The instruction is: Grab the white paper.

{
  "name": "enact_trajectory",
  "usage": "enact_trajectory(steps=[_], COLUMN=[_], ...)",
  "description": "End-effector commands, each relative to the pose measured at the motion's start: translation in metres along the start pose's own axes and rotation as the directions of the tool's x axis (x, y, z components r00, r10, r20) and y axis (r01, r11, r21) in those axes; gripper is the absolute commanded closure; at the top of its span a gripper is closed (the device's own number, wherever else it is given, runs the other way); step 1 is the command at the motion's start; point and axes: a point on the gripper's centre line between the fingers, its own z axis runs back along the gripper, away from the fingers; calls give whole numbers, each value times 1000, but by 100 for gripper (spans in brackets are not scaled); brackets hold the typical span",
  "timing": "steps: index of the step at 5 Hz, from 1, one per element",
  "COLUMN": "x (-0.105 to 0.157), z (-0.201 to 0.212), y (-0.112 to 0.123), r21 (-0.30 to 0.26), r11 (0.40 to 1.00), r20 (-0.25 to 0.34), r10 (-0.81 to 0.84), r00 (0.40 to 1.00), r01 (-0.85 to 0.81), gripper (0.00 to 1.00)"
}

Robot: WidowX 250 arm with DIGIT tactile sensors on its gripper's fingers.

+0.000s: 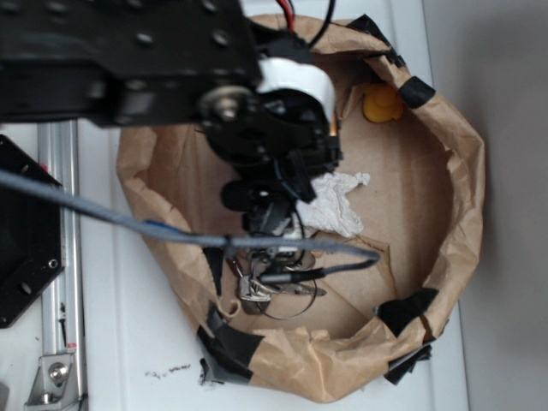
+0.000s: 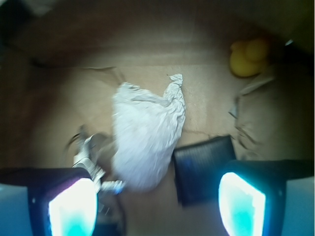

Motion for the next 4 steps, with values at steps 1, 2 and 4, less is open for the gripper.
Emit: enact_trajectory(steps=[1, 2, 4], x=[27, 23, 22], z=[-43, -37, 43], y=[-25, -23, -6], r21=[-51, -63, -25], r11=[998, 998, 994], r20=[-48, -52, 39], r10=[-28, 13, 110], r00=[998, 999, 993], r01=[26, -16, -109], gripper=[0, 100, 100])
